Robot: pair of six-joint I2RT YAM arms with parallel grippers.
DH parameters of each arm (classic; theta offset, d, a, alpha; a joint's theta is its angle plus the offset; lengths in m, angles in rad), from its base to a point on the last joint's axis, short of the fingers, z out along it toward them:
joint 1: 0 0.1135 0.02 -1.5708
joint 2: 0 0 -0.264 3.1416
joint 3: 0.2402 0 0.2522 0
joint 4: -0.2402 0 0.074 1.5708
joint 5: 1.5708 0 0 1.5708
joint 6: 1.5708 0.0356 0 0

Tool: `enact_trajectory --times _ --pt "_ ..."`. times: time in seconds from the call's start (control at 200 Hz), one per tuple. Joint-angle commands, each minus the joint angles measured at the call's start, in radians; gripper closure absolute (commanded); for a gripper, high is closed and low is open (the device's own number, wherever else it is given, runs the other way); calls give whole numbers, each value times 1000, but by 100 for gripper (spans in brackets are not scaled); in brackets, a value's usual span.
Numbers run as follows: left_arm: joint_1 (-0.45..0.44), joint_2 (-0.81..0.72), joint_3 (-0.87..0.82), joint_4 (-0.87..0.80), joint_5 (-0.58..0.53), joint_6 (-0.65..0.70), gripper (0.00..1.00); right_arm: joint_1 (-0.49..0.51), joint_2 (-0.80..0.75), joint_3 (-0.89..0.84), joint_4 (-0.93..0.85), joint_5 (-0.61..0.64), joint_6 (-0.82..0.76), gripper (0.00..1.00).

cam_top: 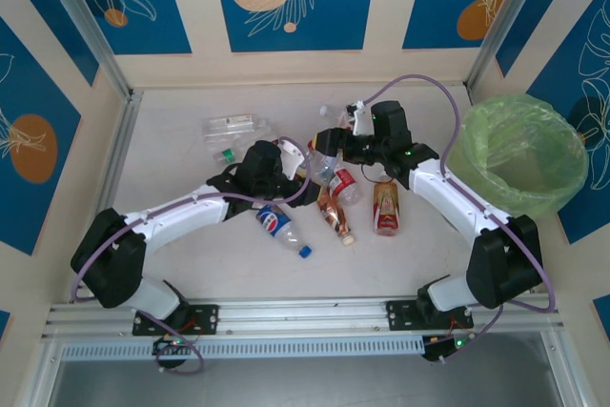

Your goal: Put the plastic bottles in the bin

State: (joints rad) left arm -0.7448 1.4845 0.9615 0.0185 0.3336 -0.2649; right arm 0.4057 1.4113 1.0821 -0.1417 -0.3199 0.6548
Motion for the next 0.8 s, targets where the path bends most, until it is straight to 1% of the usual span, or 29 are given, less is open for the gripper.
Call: enact_trajectory --times 0.0,0.065,0.11,0.205,0.27,0.34,0.425,0.52,0.555,0.57,0.59,0.685,0.795 --pt "-12 10 32 15 33 -10 53 -1 -22 -14 10 2 -11 39" --pt "-11 7 33 14 44 -8 51 -7 -35 -14 2 5 -16 43" --pt "-10 -1 30 16 48 -4 48 -14 -43 -13 -7 9 -21 44" --pt "-11 -25 28 -4 20 10 37 -29 -68 -10 -29 17 -36 46" --pt "-9 -44 21 -11 4 24 32 -38 -87 -12 -33 22 -42 47" --pt "-9 -66 10 0 35 36 23 -50 -103 -11 -36 21 -43 47" --pt "-10 -96 -15 37 83 40 15 -66 -120 -6 -48 25 -51 48" --pt "-7 -140 -47 67 79 43 10 -81 -152 22 -96 51 -96 48" --pt "-6 -160 -62 78 60 40 7 -88 -167 37 -122 68 -119 48" --pt "-6 -168 -68 83 50 40 2 -89 -176 44 -135 75 -129 48" --pt "-5 -178 -77 90 32 37 0 -94 -186 53 -149 86 -143 48" --pt "-4 -230 -111 102 -97 17 0 -127 -238 83 -196 122 -197 48" --pt "-3 -278 -141 96 -317 -22 0 -174 -298 118 -246 190 -251 48"
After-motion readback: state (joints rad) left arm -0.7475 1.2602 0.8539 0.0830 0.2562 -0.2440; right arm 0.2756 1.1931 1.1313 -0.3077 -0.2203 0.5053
